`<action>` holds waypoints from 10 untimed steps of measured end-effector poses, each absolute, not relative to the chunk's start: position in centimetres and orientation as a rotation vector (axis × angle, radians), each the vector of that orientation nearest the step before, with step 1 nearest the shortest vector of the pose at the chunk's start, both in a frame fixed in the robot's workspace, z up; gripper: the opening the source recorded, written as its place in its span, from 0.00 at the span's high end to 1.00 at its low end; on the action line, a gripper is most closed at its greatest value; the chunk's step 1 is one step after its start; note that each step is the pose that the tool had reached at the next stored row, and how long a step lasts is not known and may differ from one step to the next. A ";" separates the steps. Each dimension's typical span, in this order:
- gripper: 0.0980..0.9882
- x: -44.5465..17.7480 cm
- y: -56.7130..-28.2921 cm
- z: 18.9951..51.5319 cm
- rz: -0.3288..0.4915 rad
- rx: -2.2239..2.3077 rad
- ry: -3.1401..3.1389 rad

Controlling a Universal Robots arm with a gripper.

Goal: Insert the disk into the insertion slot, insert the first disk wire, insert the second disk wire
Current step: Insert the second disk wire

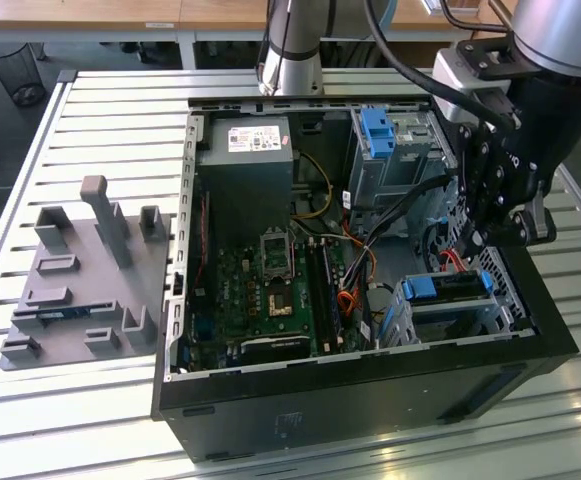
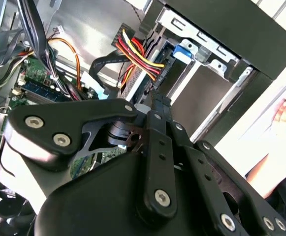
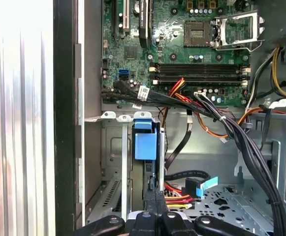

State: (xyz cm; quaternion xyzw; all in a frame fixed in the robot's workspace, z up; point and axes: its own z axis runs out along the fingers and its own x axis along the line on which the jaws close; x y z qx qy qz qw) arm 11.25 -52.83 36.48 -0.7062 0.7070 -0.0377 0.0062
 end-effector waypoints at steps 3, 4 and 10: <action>0.99 10.7 -52.7 36.5 -0.118 -2.210 2.212; 0.99 10.4 -52.7 36.5 -0.118 -2.210 2.212; 0.99 9.5 -52.2 36.5 -0.118 -2.210 2.212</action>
